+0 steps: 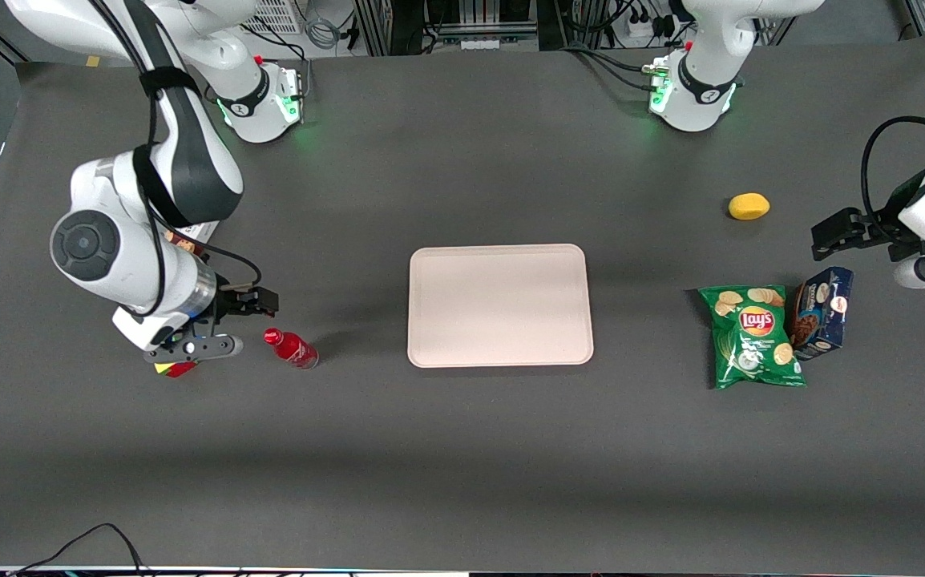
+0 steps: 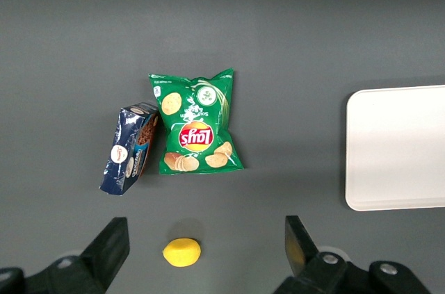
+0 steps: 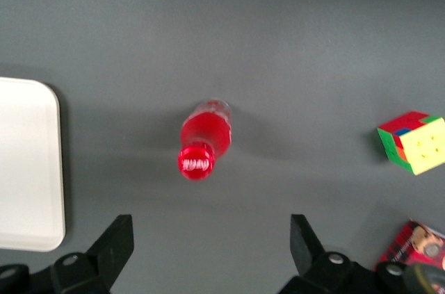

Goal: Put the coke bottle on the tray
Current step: 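Move the open right gripper down over the red Coca-Cola bottle, then close the right gripper around the bottle's neck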

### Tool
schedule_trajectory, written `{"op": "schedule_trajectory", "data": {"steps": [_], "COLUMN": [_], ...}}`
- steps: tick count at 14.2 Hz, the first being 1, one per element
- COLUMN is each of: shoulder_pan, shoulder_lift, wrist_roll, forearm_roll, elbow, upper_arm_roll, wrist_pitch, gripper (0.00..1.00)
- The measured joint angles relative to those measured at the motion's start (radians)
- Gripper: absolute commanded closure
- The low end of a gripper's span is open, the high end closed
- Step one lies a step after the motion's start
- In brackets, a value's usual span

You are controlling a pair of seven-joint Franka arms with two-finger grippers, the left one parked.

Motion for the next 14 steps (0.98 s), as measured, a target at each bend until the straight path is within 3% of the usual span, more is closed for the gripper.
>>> {"op": "schedule_trajectory", "data": {"steps": [14], "shoulder_pan": [0.002], "shoulder_lift": [0.139], "wrist_roll": [-0.032], "forearm_roll": [0.0], "elbow": [-0.002], "upper_arm_roll": [0.015], "wrist_pitch": [0.157], "gripper": [0.0]}}
